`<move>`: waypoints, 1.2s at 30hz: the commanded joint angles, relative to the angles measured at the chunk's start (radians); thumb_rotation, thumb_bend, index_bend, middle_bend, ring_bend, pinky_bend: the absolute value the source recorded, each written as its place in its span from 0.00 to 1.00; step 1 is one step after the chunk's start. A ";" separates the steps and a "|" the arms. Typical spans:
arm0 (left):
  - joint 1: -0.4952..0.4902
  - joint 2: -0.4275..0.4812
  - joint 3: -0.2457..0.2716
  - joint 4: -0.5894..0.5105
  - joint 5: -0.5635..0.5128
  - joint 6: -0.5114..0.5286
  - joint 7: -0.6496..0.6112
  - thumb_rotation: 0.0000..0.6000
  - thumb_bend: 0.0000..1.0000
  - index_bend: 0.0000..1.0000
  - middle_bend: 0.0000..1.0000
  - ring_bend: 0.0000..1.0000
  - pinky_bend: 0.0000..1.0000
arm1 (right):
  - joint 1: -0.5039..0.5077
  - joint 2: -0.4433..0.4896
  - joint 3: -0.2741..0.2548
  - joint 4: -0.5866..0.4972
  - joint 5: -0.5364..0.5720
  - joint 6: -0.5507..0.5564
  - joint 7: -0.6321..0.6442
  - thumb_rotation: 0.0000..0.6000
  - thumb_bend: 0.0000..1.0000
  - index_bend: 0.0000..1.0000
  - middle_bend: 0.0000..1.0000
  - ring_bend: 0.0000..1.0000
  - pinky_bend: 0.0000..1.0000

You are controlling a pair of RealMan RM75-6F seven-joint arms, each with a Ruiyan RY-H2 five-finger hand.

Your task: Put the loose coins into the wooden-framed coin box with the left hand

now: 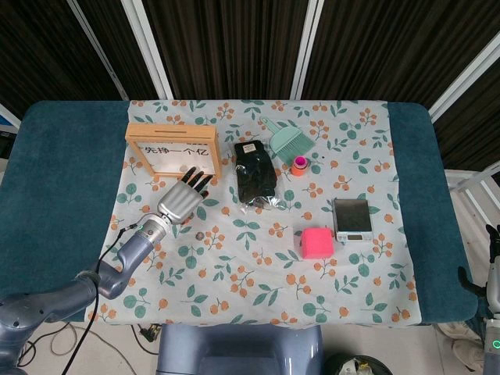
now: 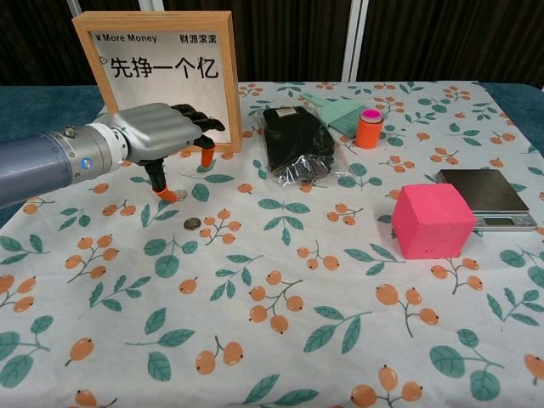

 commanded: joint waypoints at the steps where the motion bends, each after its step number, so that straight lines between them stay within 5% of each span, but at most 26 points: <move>1: 0.000 -0.004 0.001 0.005 0.003 -0.002 -0.003 1.00 0.06 0.37 0.00 0.00 0.00 | 0.000 -0.002 0.002 0.000 0.002 0.004 -0.004 1.00 0.39 0.09 0.03 0.00 0.00; 11: 0.000 -0.011 0.002 0.019 0.020 0.003 -0.018 1.00 0.08 0.39 0.00 0.00 0.00 | 0.000 -0.001 0.003 -0.004 0.009 0.003 -0.007 1.00 0.39 0.09 0.03 0.00 0.00; 18: 0.005 -0.005 0.016 0.021 0.036 -0.011 -0.040 1.00 0.22 0.53 0.00 0.00 0.00 | 0.001 0.002 0.002 -0.007 0.014 -0.003 -0.007 1.00 0.39 0.09 0.03 0.00 0.00; 36: 0.022 -0.003 0.013 0.016 0.006 -0.036 0.019 1.00 0.50 0.59 0.00 0.00 0.00 | 0.002 0.013 0.001 -0.019 0.029 -0.019 -0.003 1.00 0.39 0.09 0.03 0.00 0.00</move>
